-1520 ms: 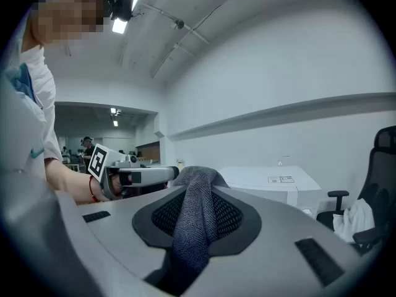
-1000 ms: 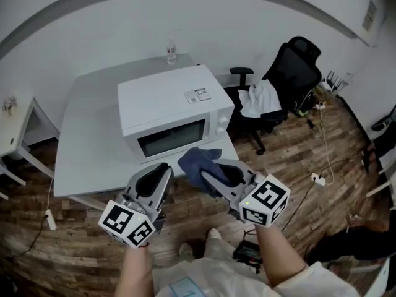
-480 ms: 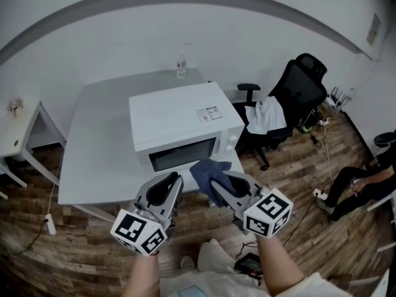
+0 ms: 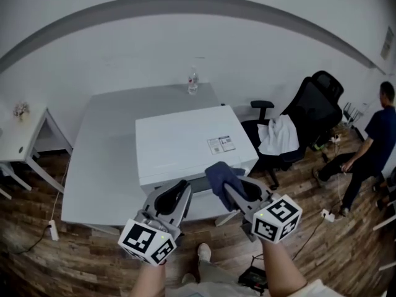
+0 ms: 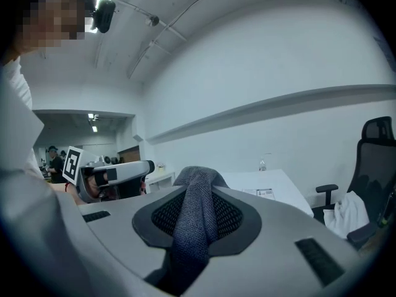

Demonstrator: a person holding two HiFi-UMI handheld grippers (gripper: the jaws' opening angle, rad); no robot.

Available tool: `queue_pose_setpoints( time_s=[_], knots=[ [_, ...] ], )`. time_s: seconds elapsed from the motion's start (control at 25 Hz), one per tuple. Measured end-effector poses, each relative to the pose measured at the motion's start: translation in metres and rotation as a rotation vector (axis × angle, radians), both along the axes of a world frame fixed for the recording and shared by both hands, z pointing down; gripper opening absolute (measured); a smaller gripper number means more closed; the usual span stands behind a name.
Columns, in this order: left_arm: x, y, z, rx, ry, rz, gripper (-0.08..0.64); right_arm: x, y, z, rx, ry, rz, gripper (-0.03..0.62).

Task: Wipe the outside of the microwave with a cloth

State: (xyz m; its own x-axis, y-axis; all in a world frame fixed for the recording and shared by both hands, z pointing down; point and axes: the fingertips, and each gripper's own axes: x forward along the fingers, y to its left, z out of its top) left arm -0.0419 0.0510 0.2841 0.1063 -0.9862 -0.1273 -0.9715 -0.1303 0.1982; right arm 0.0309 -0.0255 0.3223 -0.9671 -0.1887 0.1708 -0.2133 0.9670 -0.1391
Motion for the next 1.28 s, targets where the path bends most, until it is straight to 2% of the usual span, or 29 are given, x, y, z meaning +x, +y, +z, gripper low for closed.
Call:
queue_pose_setpoints(
  time_s=[0.16, 0.4, 0.64, 0.8, 1.04, 1.28],
  knots=[
    [-0.021, -0.053, -0.014, -0.008, -0.038, -0.022, 0.043, -0.024, -0.056, -0.018, -0.001, -0.019, 0.027, 0.097],
    [-0.047, -0.132, -0.023, -0.014, -0.069, -0.049, 0.043, -0.063, -0.116, -0.035, 0.023, -0.044, -0.006, 0.097],
    [-0.069, -0.172, -0.021, -0.046, -0.097, -0.073, 0.043, -0.089, -0.148, -0.031, 0.041, -0.009, -0.014, 0.097],
    [-0.075, -0.197, -0.011, -0.08, -0.106, -0.055, 0.043, -0.1, -0.184, -0.017, 0.044, 0.062, 0.044, 0.097],
    [-0.093, -0.236, -0.002, -0.136, -0.069, -0.065, 0.043, -0.111, -0.261, 0.018, 0.042, 0.221, 0.243, 0.097],
    [-0.101, -0.243, 0.008, -0.162, -0.034, -0.066, 0.043, -0.12, -0.294, 0.058, 0.012, 0.367, 0.342, 0.097]
  ],
)
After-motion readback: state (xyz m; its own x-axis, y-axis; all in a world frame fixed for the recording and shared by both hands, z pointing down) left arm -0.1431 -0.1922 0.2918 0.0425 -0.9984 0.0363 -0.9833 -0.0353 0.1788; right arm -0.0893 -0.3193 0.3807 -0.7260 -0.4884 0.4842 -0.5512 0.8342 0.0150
